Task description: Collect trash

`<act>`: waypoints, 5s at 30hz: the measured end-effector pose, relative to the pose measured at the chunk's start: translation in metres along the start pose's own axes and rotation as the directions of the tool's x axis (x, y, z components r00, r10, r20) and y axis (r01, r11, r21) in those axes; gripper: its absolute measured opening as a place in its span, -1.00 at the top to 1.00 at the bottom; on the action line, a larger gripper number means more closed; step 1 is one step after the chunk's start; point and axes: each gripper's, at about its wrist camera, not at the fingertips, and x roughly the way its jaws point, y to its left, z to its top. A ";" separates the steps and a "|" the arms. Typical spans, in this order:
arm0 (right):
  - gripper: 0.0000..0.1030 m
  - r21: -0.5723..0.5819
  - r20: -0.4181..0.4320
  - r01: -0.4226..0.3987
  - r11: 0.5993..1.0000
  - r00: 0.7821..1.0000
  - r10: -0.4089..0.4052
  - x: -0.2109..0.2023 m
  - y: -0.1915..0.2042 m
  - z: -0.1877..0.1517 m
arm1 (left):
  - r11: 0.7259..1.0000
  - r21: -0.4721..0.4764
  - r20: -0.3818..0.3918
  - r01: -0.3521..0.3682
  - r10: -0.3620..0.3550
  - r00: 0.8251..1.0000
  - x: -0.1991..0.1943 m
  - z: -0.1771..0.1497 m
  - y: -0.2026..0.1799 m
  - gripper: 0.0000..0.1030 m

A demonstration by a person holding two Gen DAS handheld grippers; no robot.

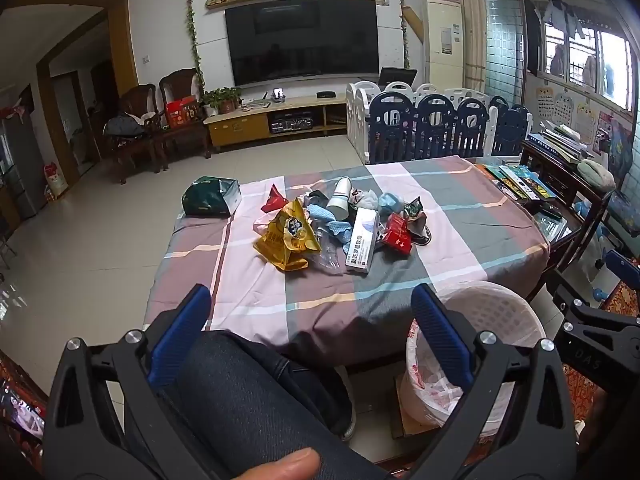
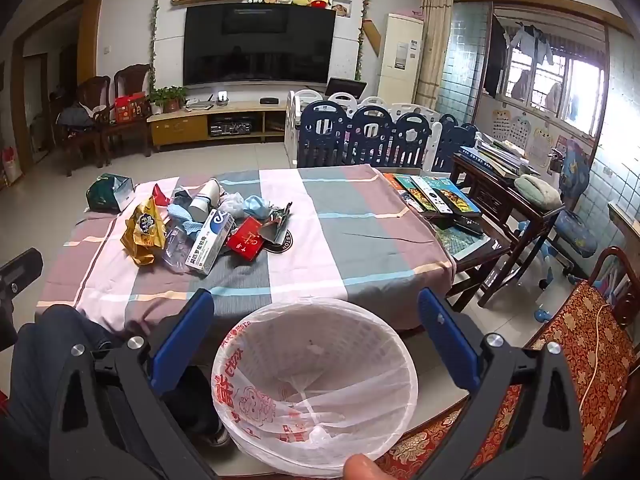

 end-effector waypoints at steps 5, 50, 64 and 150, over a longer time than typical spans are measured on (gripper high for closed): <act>-0.94 0.003 0.001 0.003 1.000 1.000 -0.003 0.000 -0.001 0.000 | 1.000 0.005 0.008 -0.004 0.004 1.000 -0.001 0.000 0.000 -0.94; -0.94 0.017 -0.032 -0.006 1.000 0.999 0.007 0.007 0.000 -0.006 | 1.000 0.004 0.000 -0.006 0.006 1.000 0.002 -0.005 0.004 -0.94; -0.94 0.017 -0.037 -0.009 1.000 0.999 0.010 0.007 0.000 -0.006 | 1.000 -0.001 -0.006 -0.005 0.005 1.000 0.005 -0.006 0.002 -0.94; -0.94 0.033 -0.082 0.001 0.999 0.997 0.002 0.013 0.005 0.001 | 0.998 -0.055 0.014 -0.023 0.024 1.000 0.005 -0.008 0.022 -0.93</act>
